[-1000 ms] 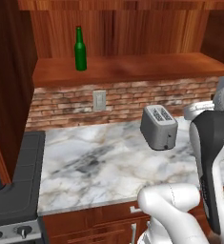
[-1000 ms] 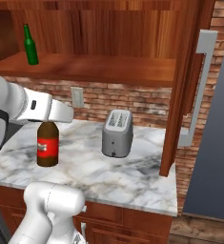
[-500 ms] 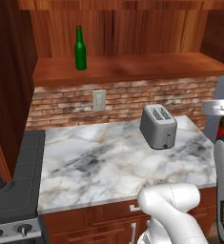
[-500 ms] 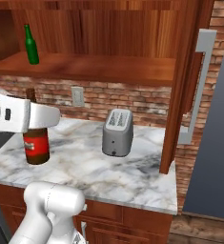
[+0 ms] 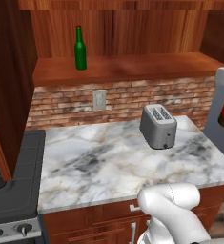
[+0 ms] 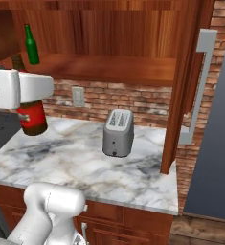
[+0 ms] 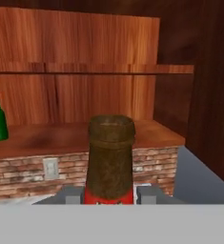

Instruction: Sort all alcoholic drinks to one cabinet, and non-alcoholic drinks to the other.

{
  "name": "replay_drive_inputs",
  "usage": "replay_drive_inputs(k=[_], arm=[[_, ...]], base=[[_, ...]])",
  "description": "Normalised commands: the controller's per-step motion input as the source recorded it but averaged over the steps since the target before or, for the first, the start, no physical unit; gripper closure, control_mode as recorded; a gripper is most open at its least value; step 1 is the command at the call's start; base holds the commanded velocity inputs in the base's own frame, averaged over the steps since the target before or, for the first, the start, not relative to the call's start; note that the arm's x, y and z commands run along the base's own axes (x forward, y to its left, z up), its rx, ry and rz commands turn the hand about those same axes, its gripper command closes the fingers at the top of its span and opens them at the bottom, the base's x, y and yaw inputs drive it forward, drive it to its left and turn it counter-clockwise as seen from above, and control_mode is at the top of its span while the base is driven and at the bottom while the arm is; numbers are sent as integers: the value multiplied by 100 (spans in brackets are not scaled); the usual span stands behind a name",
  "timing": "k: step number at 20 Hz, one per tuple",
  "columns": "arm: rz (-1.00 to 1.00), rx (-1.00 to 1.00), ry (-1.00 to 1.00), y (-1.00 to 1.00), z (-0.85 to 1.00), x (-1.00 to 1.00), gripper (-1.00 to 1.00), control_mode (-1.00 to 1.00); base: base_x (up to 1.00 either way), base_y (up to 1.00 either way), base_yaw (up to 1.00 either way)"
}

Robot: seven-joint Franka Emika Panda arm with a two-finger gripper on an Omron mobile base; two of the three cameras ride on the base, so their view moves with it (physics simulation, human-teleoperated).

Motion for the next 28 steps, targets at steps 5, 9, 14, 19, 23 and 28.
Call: replay_drive_inputs(k=[5,9,14,19,23,28], arm=[[10,2,-6,2,18,41,100,-100],[6,0,0,14,0,64,100,-100],[4,0,0,27,0,73,100,-100],[3,0,-1,13,0,55,100,-100],[2,0,-4,0,0,45,100,-100],[2,0,-8,0,8,38,100,-100]], base=[[0,0,0],[0,0,0],[0,0,0],[0,0,0],[0,0,0],[0,0,0]])
